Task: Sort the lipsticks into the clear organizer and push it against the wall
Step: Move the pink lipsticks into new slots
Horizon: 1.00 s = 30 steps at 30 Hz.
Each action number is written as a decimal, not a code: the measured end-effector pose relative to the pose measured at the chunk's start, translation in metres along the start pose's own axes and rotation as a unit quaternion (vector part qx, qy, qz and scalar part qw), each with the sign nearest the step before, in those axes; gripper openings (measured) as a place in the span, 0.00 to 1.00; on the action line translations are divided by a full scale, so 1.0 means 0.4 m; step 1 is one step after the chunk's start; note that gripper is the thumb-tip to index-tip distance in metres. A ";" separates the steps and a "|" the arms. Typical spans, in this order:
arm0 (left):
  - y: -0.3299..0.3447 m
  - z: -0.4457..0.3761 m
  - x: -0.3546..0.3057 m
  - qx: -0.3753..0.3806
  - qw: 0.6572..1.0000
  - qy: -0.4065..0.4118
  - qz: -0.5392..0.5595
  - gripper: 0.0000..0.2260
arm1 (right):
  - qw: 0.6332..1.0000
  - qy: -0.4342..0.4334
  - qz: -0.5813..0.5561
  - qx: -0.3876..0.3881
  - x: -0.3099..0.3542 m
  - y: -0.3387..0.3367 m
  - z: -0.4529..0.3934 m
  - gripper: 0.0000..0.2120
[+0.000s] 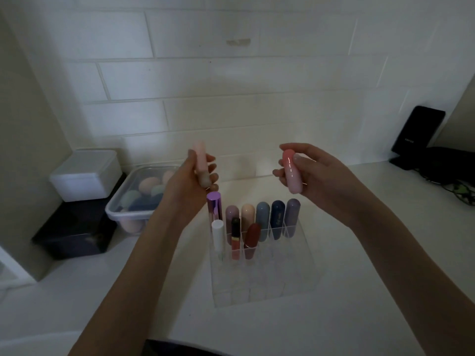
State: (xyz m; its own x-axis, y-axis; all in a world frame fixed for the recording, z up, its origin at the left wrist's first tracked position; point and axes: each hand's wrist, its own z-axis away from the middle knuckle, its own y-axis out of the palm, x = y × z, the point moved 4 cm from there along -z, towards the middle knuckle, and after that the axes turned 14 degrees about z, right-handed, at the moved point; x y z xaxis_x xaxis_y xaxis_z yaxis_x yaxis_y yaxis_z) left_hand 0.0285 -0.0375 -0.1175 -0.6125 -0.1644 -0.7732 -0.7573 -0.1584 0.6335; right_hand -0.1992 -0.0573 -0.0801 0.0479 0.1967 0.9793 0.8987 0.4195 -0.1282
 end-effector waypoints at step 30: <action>0.124 0.350 0.003 0.038 0.909 0.315 -0.271 0.12 | 0.962 -0.074 0.263 -0.009 0.008 0.110 0.187 0.15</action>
State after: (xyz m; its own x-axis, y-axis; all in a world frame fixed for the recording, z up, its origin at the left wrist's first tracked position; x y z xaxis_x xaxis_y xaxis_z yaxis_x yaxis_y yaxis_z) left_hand -0.0415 0.0909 -0.0908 0.0878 -0.6102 -0.7873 -0.9373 -0.3182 0.1420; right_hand -0.1922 0.0282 -0.0944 0.4368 0.5012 0.7470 0.7749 0.2121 -0.5954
